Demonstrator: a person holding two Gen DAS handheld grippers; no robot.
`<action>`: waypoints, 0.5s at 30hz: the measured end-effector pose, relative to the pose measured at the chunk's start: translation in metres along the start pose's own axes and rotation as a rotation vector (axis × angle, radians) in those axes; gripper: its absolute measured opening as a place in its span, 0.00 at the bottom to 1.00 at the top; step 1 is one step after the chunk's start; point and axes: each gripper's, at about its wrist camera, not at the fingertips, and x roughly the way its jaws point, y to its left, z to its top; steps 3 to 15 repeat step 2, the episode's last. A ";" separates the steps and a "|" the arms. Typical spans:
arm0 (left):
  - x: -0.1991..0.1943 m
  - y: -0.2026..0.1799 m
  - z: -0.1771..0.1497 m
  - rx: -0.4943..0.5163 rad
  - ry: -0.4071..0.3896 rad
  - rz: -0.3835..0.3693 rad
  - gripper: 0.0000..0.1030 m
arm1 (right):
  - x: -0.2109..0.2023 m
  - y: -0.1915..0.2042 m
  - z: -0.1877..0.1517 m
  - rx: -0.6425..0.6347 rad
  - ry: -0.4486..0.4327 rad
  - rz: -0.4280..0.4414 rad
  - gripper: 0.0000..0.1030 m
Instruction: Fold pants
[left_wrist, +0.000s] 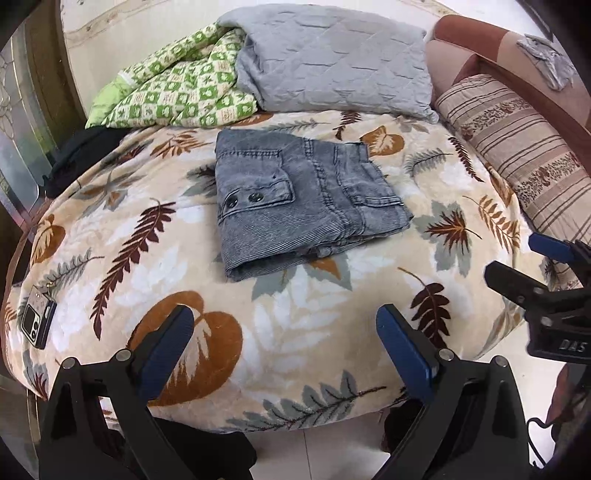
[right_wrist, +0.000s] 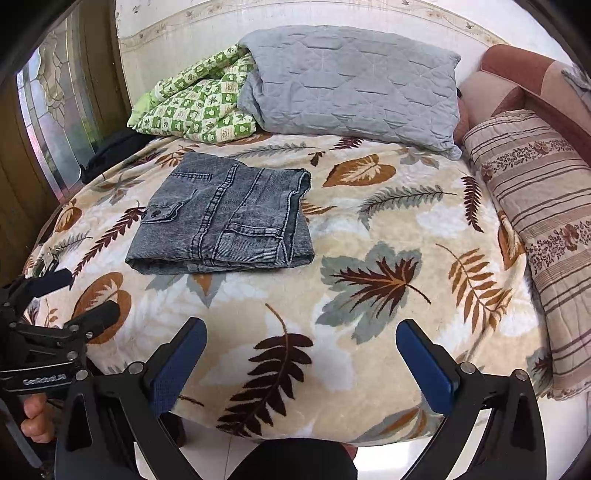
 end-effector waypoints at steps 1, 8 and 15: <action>-0.002 -0.002 0.000 0.007 -0.004 0.003 0.97 | 0.000 0.000 0.000 -0.004 0.000 -0.004 1.00; -0.002 -0.002 0.000 0.010 -0.006 0.007 0.97 | 0.000 0.001 0.000 -0.008 0.000 -0.009 1.00; -0.002 -0.002 0.000 0.010 -0.006 0.007 0.97 | 0.000 0.001 0.000 -0.008 0.000 -0.009 1.00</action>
